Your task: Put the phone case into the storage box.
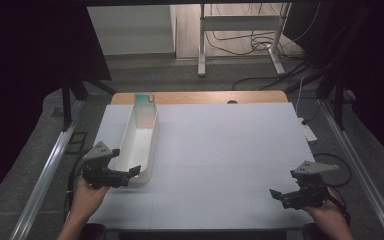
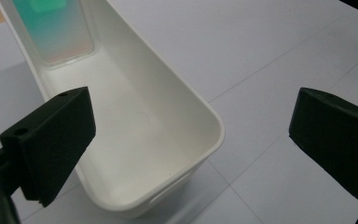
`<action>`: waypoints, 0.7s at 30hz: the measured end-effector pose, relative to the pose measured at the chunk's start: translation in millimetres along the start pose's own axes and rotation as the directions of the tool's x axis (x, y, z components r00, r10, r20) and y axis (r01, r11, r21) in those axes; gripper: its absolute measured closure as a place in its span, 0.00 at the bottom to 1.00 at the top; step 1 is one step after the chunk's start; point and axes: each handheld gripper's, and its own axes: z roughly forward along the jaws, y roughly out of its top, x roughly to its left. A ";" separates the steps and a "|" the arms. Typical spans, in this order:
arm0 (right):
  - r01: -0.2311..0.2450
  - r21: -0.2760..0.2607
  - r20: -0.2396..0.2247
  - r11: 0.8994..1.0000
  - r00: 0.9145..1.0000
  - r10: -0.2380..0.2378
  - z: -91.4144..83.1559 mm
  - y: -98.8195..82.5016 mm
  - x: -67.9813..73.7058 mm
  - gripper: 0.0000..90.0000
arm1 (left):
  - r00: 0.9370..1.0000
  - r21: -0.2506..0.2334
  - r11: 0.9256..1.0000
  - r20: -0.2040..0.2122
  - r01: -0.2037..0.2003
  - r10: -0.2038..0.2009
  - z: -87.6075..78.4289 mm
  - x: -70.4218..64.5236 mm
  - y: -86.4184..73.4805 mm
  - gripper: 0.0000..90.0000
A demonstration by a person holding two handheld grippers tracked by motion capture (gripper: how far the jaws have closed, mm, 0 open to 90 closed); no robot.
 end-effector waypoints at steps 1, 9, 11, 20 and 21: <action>0.000 0.000 0.000 1.000 1.000 0.000 0.0 0.0 -0.1 0.00 | 1.000 -0.003 1.000 -0.001 0.005 -0.005 -1.6 -0.1 -1.6 0.01; -0.001 0.000 -0.002 1.000 1.000 0.001 0.0 0.0 -0.1 0.00 | 1.000 -0.011 1.000 0.002 0.027 -0.027 -10.7 -1.9 -12.9 0.01; -0.001 0.000 -0.002 1.000 1.000 0.001 0.1 0.0 -0.2 0.00 | 1.000 -0.012 0.999 0.000 0.030 -0.030 -12.7 -2.6 -15.3 0.01; 0.000 0.001 -0.002 1.000 1.000 0.000 0.3 0.0 -0.4 0.00 | 0.999 -0.019 0.999 -0.005 0.046 -0.046 -21.1 -4.1 -24.1 0.01; 0.000 -0.001 -0.002 1.000 1.000 0.000 0.3 -0.1 -0.3 0.00 | 0.999 -0.017 0.999 -0.008 0.050 -0.050 -22.3 -4.1 -26.3 0.01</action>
